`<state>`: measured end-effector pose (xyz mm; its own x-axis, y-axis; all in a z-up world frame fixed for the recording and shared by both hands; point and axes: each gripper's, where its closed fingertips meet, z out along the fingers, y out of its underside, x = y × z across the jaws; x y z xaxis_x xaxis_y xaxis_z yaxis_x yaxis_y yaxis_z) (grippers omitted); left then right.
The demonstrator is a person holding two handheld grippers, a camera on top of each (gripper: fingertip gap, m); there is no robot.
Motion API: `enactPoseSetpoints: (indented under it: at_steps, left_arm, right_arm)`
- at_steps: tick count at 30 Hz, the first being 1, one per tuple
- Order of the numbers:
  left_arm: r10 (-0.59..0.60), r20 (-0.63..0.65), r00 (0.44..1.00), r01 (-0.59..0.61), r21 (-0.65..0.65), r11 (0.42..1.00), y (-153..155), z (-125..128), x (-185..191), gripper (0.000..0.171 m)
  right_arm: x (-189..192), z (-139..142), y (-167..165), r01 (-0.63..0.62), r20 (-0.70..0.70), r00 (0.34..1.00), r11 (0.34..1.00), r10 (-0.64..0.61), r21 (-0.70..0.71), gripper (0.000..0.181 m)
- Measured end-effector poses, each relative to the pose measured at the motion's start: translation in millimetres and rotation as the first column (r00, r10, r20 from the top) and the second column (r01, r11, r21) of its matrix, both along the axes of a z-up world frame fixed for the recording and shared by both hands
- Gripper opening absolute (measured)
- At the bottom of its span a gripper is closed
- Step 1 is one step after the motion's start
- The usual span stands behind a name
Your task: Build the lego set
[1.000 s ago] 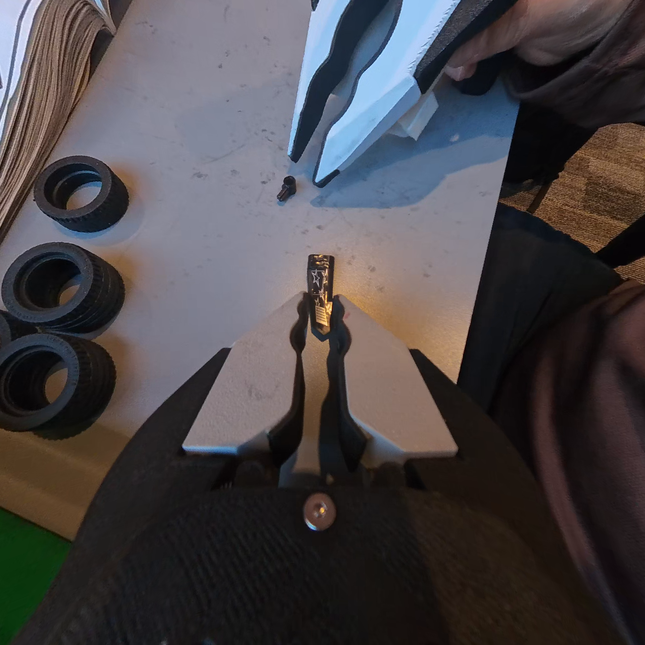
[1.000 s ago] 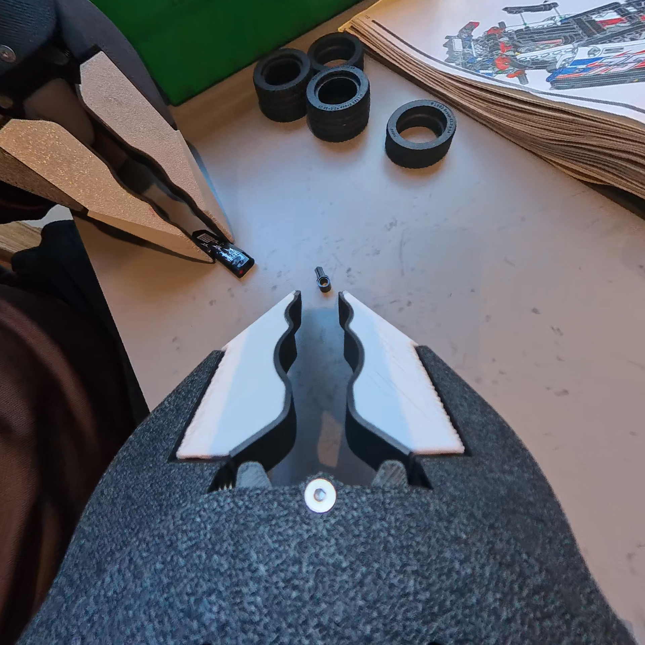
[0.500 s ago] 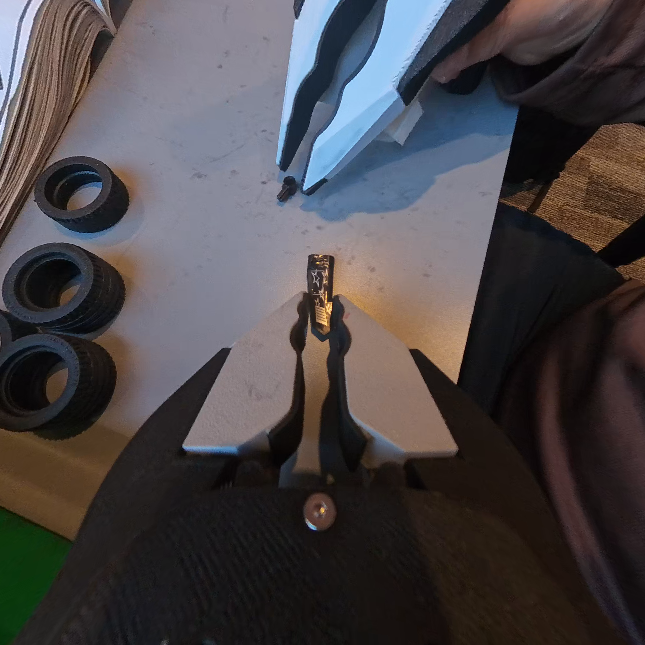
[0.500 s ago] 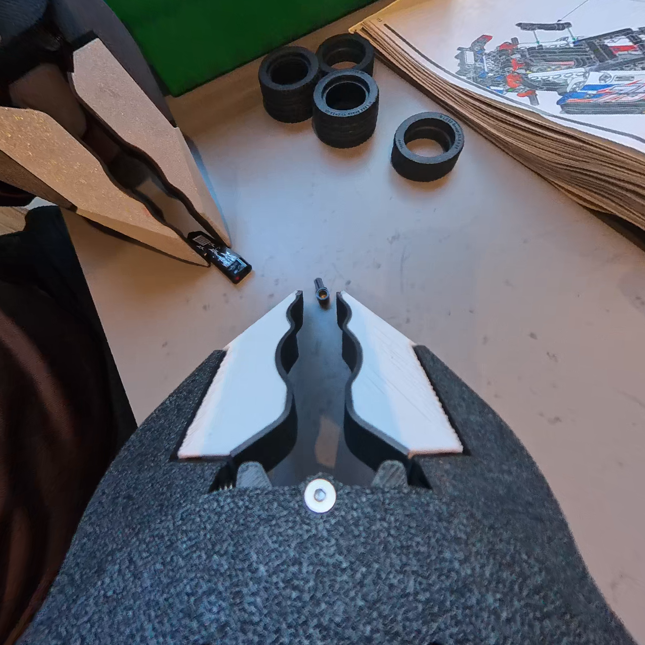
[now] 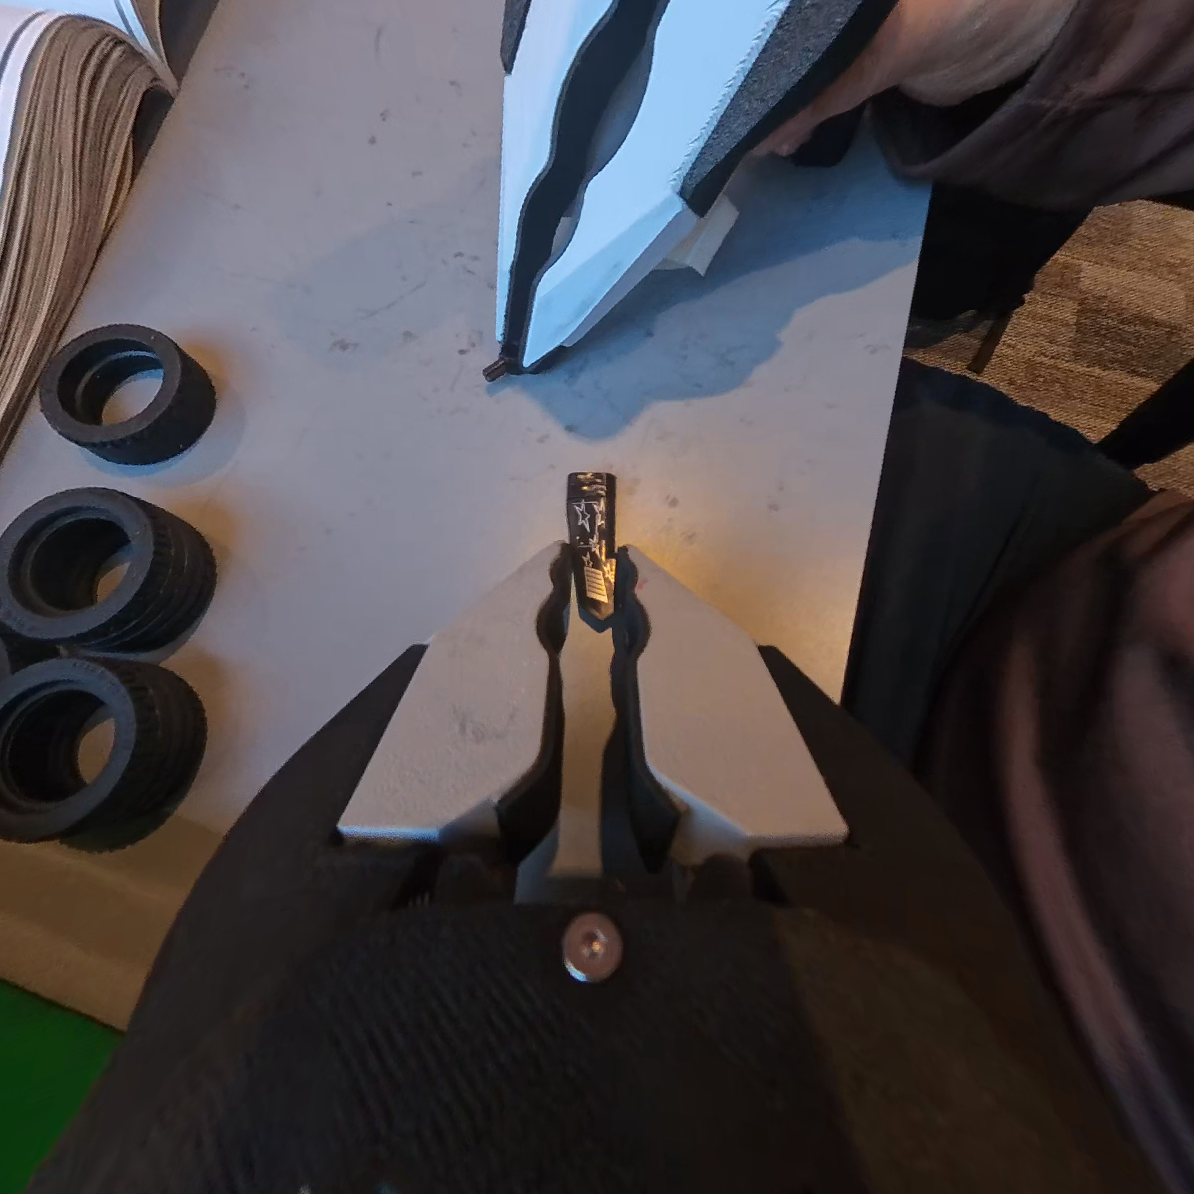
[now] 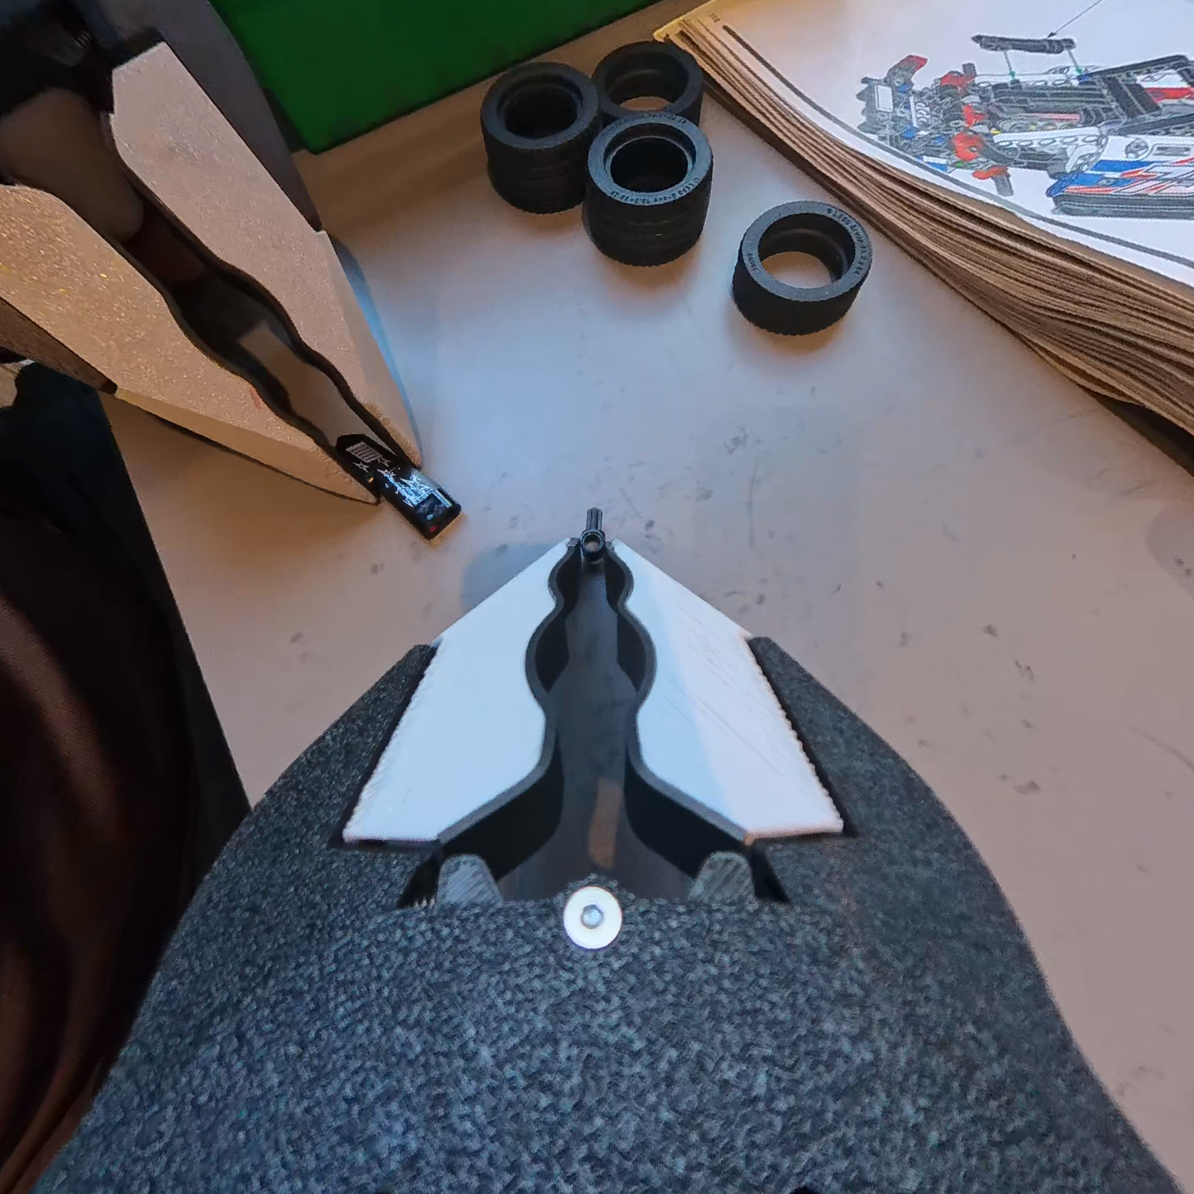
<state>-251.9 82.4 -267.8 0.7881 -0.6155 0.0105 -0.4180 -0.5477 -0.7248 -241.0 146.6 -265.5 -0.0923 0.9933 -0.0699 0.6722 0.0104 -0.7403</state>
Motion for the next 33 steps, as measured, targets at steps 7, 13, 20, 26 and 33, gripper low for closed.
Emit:
enactPoseSetpoints:
  at_steps: [7, 13, 20, 26, 33]
  left_arm:
    - [-0.01, -0.015, 1.0, 0.01, 0.013, 1.0, -1, 0, 1, 0.015]
    - [-0.025, -0.029, 0.999, 0.026, 0.028, 0.999, -2, 1, 3, 0.028]
    - [-0.03, -0.031, 0.999, 0.031, 0.029, 0.999, -1, 1, 4, 0.028]
    - [-0.028, -0.041, 0.999, 0.03, 0.039, 0.999, -1, 1, 4, 0.027]
    - [-0.048, -0.052, 0.997, 0.052, 0.075, 0.996, 0, 5, 7, 0.027]
  right_arm:
    - [1, 6, -3, 0.005, -0.031, 1.0, 0.998, -0.007, -0.06, 0.008]
    - [2, 13, -11, -0.005, -0.062, 0.998, 0.987, -0.005, -0.159, 0.007]
    - [3, 15, -15, -0.016, -0.07, 0.998, 0.976, 0.001, -0.215, 0.007]
    - [3, 15, -15, -0.018, -0.069, 0.998, 0.973, 0.002, -0.228, 0.007]
    - [4, 20, -17, -0.037, -0.087, 0.996, 0.947, 0.009, -0.318, 0.007]
